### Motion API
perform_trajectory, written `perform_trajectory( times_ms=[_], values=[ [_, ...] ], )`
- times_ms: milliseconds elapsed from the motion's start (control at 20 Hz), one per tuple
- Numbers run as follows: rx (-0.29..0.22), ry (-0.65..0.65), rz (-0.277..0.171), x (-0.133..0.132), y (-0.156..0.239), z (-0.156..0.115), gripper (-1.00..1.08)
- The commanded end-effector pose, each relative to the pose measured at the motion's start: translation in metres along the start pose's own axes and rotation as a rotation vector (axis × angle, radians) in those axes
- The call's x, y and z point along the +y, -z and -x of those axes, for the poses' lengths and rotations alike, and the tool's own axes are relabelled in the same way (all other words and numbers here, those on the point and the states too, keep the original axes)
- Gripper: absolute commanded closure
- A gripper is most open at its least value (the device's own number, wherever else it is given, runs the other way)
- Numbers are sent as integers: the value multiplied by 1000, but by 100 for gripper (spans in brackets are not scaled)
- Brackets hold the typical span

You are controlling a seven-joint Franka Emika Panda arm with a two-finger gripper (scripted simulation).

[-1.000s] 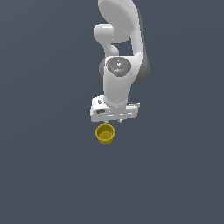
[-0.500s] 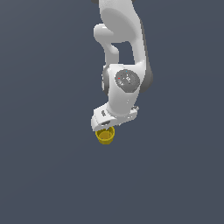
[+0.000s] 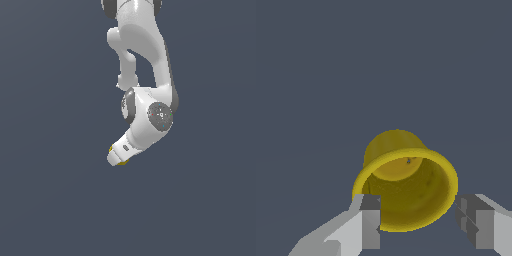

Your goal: Pick up the object and move it to a goal position.

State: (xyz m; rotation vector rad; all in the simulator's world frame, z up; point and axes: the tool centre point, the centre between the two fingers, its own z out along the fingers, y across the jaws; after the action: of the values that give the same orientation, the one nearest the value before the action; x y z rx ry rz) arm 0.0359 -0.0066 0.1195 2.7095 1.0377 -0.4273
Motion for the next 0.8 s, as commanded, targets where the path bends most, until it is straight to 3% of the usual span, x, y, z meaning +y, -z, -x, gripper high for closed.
perform_trajectory(
  times_ms=[0, 750],
  values=[
    [-48, 83, 19, 5, -5, -3, -20],
    [-329, 489, 85, 30, -24, -11, -20]
  ],
)
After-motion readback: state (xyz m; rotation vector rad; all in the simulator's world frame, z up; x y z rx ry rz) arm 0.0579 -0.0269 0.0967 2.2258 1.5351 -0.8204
